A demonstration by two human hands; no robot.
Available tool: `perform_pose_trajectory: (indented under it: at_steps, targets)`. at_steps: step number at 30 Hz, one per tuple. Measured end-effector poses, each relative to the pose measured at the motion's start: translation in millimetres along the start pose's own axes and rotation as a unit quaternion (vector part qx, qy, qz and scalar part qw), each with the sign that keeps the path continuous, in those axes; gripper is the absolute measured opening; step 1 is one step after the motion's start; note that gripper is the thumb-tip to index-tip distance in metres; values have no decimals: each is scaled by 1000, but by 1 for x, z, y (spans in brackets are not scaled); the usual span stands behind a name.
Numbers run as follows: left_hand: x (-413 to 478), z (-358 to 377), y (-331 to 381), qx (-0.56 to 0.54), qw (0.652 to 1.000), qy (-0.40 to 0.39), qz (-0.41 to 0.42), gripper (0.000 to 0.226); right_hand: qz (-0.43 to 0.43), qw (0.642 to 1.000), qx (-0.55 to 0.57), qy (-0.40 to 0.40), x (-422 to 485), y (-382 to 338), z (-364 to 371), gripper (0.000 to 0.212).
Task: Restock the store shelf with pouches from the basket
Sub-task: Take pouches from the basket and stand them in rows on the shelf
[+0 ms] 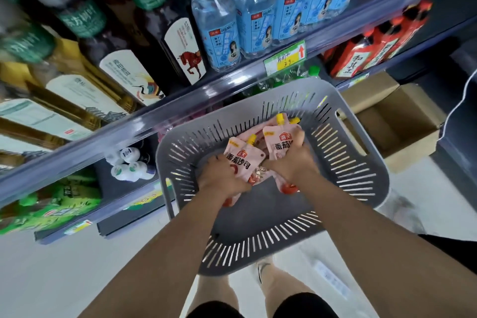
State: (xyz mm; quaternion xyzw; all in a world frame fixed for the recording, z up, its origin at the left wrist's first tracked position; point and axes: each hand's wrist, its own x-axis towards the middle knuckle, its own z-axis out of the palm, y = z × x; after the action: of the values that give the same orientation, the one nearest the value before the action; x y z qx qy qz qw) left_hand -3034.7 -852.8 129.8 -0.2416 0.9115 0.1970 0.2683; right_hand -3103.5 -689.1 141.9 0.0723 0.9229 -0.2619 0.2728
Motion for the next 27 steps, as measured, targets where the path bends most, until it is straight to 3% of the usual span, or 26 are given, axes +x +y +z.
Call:
perform_pose_trajectory:
  at_steps: [8,15,21,27]
  targets:
    - [-54,-39,18,-41,992,99,61,98,-39,997,-6,61,-36,-9,-49,120]
    - [-119,-115,-7,-43,970,206,121,96,-81,986,36,143,-105,-54,-84,118]
    - [-187,-176,-84,-113,919,353,138,103,-213,954,92,188,-194,-126,-82,102]
    - [-260,-222,-182,-271,832,462,145,107,-348,908,76,221,-286,-212,-53,106]
